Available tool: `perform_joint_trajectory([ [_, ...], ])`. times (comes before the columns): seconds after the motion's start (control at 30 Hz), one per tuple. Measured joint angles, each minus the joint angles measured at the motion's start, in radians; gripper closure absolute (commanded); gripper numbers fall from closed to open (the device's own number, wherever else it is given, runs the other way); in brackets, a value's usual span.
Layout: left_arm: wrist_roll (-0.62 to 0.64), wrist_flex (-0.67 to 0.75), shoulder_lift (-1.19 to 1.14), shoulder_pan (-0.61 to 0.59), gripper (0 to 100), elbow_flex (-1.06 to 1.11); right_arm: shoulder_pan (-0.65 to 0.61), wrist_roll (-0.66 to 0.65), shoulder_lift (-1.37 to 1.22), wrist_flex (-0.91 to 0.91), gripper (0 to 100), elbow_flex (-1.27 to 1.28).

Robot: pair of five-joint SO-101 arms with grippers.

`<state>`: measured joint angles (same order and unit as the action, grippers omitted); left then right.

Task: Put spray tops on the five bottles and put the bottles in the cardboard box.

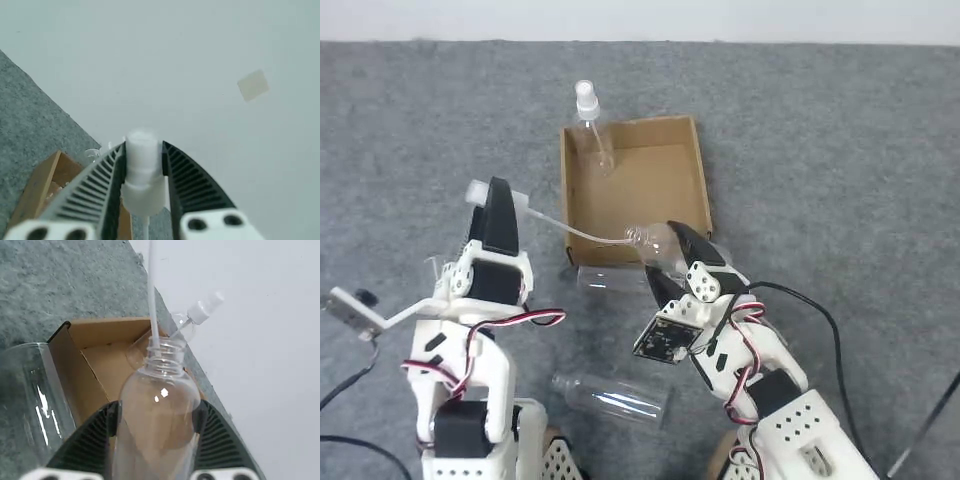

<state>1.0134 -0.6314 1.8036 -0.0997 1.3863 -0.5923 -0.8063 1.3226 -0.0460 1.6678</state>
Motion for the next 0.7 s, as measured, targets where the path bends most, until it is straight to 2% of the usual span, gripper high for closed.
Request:
perform_joint_trajectory([
  [0.5, -0.005, 0.0, 0.002, 0.117, 99, 0.003, 0.0, -0.002, 0.0, 0.0, 98.1, 0.0],
  [0.7, -0.048, 0.074, 0.002, 0.123, 99, 0.074, -0.002, -0.002, 0.0, 0.0, 98.1, 0.0],
])
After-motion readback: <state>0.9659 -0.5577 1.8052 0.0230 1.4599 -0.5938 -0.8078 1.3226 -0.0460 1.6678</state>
